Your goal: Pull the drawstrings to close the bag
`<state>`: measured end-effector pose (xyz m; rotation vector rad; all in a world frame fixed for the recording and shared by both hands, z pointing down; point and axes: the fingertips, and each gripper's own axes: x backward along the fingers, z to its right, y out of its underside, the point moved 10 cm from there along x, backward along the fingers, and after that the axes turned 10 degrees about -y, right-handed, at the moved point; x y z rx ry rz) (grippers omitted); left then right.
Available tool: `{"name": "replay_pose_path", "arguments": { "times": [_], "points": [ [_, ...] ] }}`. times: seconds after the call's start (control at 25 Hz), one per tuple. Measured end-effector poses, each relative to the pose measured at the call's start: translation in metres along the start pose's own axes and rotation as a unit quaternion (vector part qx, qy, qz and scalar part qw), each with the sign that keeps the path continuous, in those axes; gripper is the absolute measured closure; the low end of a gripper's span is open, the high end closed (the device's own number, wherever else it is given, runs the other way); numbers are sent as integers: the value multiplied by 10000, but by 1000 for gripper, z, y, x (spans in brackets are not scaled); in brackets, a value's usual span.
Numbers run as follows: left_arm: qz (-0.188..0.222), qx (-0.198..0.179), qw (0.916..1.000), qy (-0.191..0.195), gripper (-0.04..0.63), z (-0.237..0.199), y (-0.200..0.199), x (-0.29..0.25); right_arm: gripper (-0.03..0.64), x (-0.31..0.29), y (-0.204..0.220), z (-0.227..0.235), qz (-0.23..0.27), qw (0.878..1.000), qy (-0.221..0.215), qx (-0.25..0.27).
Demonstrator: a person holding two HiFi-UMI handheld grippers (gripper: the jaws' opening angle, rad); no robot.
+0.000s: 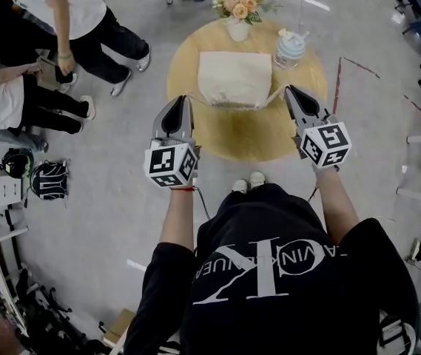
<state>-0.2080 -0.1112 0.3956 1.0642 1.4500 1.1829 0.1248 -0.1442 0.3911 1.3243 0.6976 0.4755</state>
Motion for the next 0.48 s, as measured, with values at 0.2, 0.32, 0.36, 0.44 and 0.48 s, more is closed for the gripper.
{"name": "replay_pose_path", "arguments": {
  "times": [0.2,0.32,0.36,0.44,0.48],
  "points": [
    [33,-221,9997,-56,572,2,0,1,598,0,3,-3,4,10000,-29,2],
    [98,-449,9989,-125,572,3,0,3,598,-1,4,-3,0,10000,-37,-4],
    [109,-503,9986,-130,572,4,-1,3,598,-1,4,-3,-5,10000,-38,-2],
    [131,-600,9980,-141,572,4,-2,2,600,-2,3,-3,-13,10000,-38,3],
    [143,-648,9977,-148,572,4,-3,2,600,-2,3,-3,-16,10000,-38,6]
  ]
}}
